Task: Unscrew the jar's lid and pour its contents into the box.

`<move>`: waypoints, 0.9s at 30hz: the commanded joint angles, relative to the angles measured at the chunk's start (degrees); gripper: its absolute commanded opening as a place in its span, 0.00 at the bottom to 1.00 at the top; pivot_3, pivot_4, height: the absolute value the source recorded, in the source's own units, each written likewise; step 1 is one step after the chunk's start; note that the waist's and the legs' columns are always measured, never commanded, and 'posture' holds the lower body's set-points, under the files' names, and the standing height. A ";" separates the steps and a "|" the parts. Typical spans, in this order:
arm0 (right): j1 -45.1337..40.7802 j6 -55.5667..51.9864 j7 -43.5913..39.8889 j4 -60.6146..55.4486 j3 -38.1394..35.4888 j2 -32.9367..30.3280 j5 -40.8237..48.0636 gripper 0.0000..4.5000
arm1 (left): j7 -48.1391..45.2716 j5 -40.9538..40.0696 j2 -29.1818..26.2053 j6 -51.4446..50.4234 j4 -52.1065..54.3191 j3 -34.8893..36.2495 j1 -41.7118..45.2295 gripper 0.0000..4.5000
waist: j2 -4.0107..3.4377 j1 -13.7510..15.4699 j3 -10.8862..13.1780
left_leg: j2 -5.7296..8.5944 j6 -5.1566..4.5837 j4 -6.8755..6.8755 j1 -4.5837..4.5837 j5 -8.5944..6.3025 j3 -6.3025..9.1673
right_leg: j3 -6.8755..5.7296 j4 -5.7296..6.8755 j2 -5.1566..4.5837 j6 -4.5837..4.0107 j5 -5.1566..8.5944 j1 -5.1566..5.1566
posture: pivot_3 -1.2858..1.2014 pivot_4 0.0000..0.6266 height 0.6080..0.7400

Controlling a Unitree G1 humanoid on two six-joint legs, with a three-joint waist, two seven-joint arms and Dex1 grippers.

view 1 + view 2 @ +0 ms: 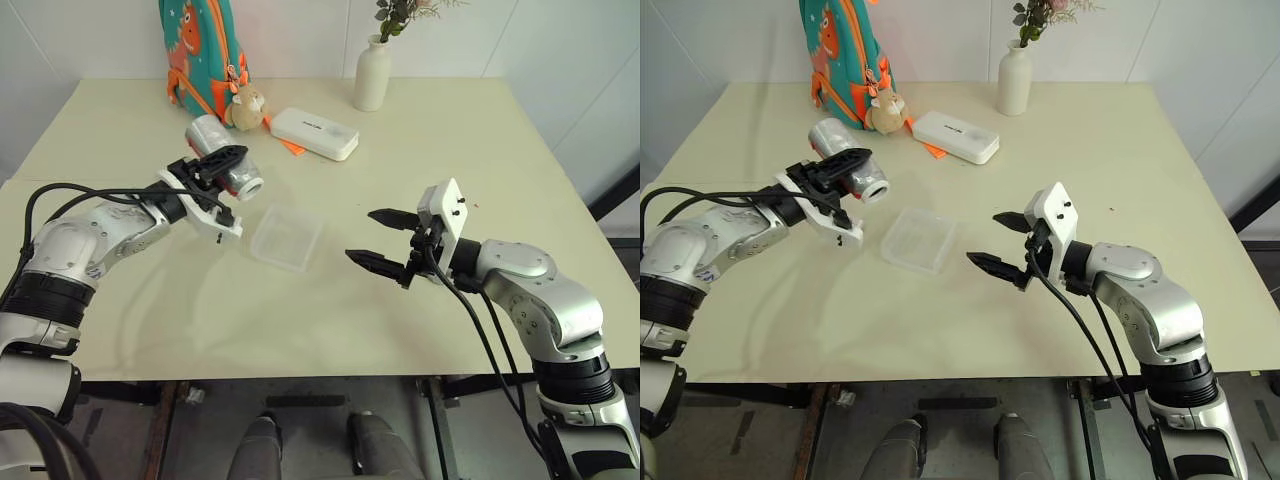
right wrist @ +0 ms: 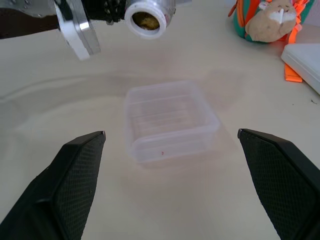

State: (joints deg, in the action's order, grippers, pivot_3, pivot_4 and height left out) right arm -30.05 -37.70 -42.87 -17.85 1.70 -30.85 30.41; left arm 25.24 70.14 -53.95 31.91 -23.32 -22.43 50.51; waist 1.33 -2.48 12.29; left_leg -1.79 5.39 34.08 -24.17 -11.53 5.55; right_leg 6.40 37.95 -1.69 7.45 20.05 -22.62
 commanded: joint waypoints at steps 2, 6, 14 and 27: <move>-0.19 1.31 1.55 -1.37 -1.88 1.44 0.70 0.99 | 10.23 10.26 -0.19 -4.57 -1.17 -4.36 5.18 0.43 | 0.00 0.50 0.00 | 0.00 0.00 0.00 0.00 0.00 0.00 | -0.01 0.01 0.00 0.00 0.00 0.00 | 0.52 0.24 1.00; -0.29 1.77 2.02 -0.95 -2.38 2.22 0.69 0.99 | 17.04 15.54 0.21 -7.41 -5.21 -8.38 8.18 0.43 | 0.00 0.57 0.00 | 0.00 0.00 -0.02 0.01 0.00 -0.01 | -0.01 0.03 0.01 0.00 0.00 -0.02 | 0.52 0.24 1.00; 0.31 2.19 2.90 -1.42 -2.76 3.75 1.16 0.99 | 17.81 12.37 1.57 -4.08 -7.35 -10.25 10.38 0.43 | 0.00 0.80 0.00 | 0.00 0.00 -0.03 0.00 0.00 -0.02 | -0.02 0.03 0.01 0.01 0.01 -0.02 | 0.52 0.24 1.00; 1.82 2.53 2.12 -1.78 -2.76 3.31 1.32 0.99 | -30.97 -51.47 11.29 -4.89 -21.18 14.62 3.67 0.43 | -0.01 0.84 -0.01 | 0.00 0.01 0.03 0.04 0.08 -0.04 | -0.04 0.27 0.01 -0.01 0.01 -0.03 | 0.52 0.24 1.00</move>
State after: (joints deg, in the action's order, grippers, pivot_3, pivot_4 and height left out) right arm -28.20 -36.22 -40.40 -17.75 -0.11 -27.28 30.92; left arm 5.76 32.24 -44.49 33.14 -43.49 -13.48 54.80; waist 1.32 -1.64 12.28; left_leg -1.79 5.39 34.13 -24.12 -11.44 5.50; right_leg 6.35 38.26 -1.68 7.44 20.06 -22.65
